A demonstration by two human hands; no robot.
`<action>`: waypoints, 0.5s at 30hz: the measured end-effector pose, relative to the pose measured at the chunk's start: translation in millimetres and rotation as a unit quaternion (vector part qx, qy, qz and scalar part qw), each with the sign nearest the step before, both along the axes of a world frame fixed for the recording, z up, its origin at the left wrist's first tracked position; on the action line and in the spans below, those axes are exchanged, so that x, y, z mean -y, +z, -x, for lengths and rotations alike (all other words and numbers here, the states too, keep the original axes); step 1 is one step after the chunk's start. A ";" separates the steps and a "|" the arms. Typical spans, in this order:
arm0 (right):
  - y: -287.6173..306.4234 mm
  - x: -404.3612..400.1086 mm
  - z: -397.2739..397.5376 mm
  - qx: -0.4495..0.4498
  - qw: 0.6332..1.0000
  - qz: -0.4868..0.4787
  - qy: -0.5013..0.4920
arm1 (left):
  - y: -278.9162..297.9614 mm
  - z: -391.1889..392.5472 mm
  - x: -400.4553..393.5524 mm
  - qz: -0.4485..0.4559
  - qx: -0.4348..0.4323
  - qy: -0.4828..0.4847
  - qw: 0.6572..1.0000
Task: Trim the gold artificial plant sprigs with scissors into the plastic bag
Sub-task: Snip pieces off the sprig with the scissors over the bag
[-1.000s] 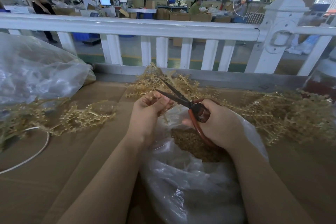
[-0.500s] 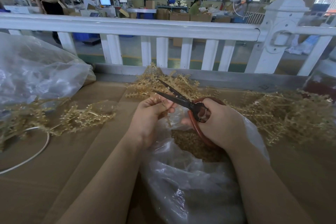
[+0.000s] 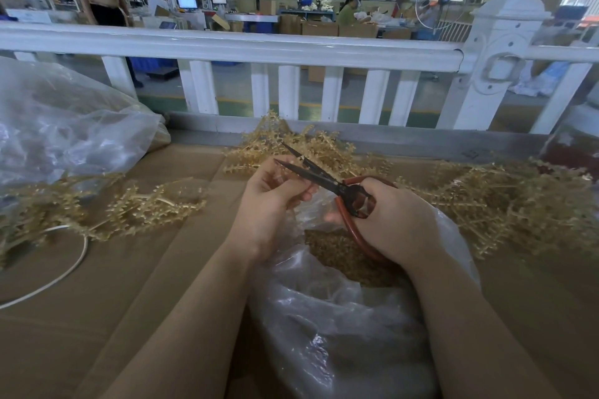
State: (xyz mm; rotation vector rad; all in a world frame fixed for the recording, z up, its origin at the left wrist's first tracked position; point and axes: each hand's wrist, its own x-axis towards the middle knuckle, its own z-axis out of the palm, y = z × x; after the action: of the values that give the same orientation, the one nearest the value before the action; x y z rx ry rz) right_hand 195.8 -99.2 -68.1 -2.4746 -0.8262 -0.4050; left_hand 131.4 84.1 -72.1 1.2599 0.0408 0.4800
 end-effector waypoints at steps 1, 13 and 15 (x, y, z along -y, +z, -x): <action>-0.3 0.2 -0.2 -0.006 1.000 0.001 0.002 | -0.2 0.3 -0.1 -0.013 0.008 0.008 1.000; 5.8 0.7 0.9 -0.037 0.999 0.019 0.010 | 0.7 0.3 0.6 -0.076 0.004 0.047 0.996; 7.2 0.6 2.0 -0.039 0.999 0.020 0.008 | 1.1 1.1 1.2 -0.073 0.008 0.036 0.997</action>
State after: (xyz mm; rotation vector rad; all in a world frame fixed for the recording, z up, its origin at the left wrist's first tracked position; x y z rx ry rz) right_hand 193.7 -99.7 -60.9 -2.5025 -0.8296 -0.2870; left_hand 130.3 82.9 -71.0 1.4017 0.0383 0.5621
